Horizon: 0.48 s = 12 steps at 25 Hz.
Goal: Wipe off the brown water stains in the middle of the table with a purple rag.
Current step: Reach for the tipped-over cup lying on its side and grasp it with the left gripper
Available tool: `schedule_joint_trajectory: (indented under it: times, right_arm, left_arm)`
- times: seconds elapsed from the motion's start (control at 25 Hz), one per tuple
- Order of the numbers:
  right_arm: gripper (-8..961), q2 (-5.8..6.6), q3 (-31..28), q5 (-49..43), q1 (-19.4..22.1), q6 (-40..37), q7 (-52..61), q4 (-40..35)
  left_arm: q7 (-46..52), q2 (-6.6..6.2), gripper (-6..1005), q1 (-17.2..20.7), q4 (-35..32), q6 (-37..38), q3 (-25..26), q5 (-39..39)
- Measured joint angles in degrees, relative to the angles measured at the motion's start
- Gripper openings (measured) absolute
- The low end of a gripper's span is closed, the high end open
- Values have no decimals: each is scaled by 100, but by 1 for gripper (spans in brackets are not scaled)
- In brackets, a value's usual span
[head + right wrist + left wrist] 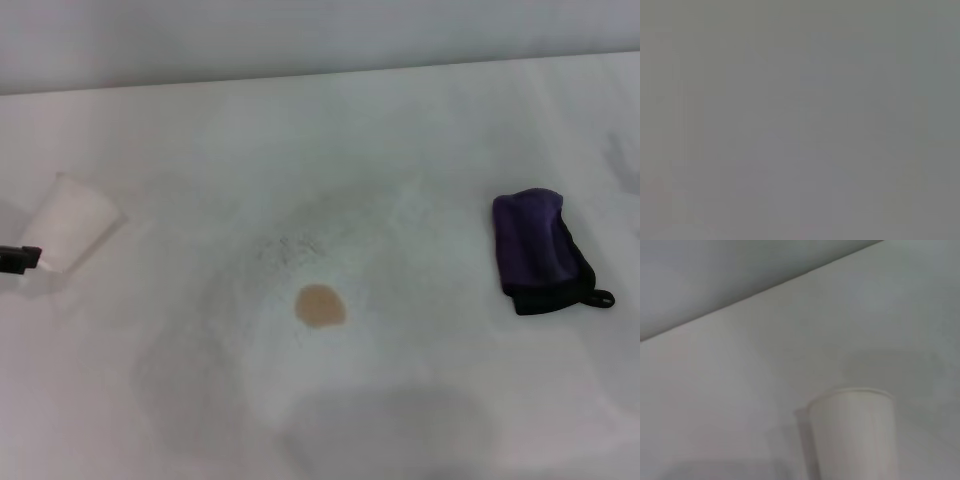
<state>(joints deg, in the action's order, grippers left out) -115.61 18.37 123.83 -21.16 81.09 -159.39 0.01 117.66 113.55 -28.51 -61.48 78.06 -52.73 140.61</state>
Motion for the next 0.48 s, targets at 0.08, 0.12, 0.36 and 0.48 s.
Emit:
schedule_joint_trajectory:
  times: [0.08, 0.12, 0.36, 0.48]
  right_arm:
    - [857, -5, 0, 0, -18, -5, 1, 20]
    - [857, -6, 0, 0, -23, -5, 1, 36]
    - [858, -4, 0, 0, -56, 3, 4, 61]
    - [858, -7, 1, 0, -78, 4, 4, 61]
  left_arm:
    - [-9, 0, 876, -12, 10, -40, -1, 15]
    - [-27, 3, 876, -29, 38, -74, -10, 24]
    - [-179, 99, 876, -72, 130, -235, -59, 27]
    - [-248, 151, 876, -85, 214, -331, -62, 24]
